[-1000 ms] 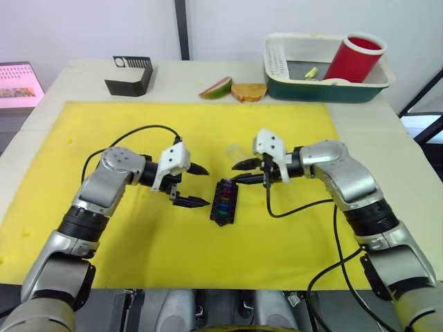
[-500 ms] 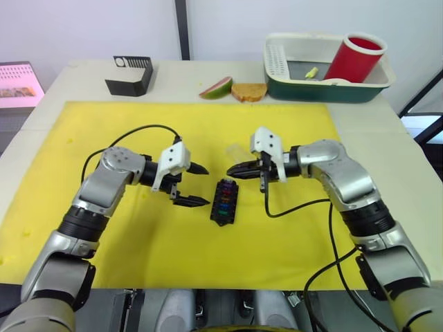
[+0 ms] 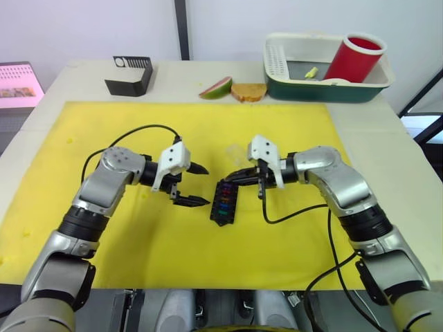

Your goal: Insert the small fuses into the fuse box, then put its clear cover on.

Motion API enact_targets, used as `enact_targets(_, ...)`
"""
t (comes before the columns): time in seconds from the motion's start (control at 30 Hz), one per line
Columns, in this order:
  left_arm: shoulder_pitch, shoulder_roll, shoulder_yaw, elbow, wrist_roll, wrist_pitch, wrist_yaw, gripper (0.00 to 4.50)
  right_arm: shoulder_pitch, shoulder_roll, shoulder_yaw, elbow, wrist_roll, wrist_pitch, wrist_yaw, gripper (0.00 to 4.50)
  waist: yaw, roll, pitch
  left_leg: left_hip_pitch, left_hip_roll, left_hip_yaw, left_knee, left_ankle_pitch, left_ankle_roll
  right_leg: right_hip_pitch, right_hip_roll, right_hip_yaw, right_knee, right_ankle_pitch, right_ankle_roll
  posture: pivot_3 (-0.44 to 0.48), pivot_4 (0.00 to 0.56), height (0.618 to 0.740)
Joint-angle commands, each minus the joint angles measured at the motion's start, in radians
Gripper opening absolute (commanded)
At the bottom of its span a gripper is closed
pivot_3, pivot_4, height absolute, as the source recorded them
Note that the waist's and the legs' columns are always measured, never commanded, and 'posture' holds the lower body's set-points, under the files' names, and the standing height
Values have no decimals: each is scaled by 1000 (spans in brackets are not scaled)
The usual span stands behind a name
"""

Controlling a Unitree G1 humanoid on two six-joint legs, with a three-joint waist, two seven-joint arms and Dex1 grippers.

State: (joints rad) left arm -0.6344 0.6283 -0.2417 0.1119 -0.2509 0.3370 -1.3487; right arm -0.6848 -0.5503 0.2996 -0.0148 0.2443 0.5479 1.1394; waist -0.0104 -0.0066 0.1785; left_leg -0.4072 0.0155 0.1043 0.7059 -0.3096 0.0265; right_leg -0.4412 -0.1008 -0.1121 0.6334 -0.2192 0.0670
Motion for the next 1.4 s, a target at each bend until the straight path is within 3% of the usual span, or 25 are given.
enact_targets(0.03,-2,2,18,-29,-12,-15,0,4500,3,0,1,-1,-11,-24,-2,95,0,0,0,0,0,0,0,0,0,0,0,0,0,0,0,0,150,740)
enact_targets(0.63,-3,0,15,-31,-13,-2,4,4500,-16,-4,38,39,-15,112,0,95,0,0,0,0,0,0,0,0,0,0,0,0,0,0,0,0,150,740)
enact_targets(1.1,-1,23,42,-45,-32,14,-3,4500,-81,-9,-69,-73,113,200,16,95,0,0,0,0,0,0,0,0,0,0,0,0,0,0,0,0,150,740)
enact_targets(1.3,20,82,105,-103,-86,65,-8,4500,-94,-63,-124,-127,149,206,13,95,0,0,0,0,0,0,0,0,0,0,0,0,0,0,0,0,150,740)
enact_targets(1.4,69,163,174,-175,-135,140,-9,4500,-46,-148,-139,-155,104,110,28,95,0,0,0,0,0,0,0,0,0,0,0,0,-1,0,0,0,150,740)
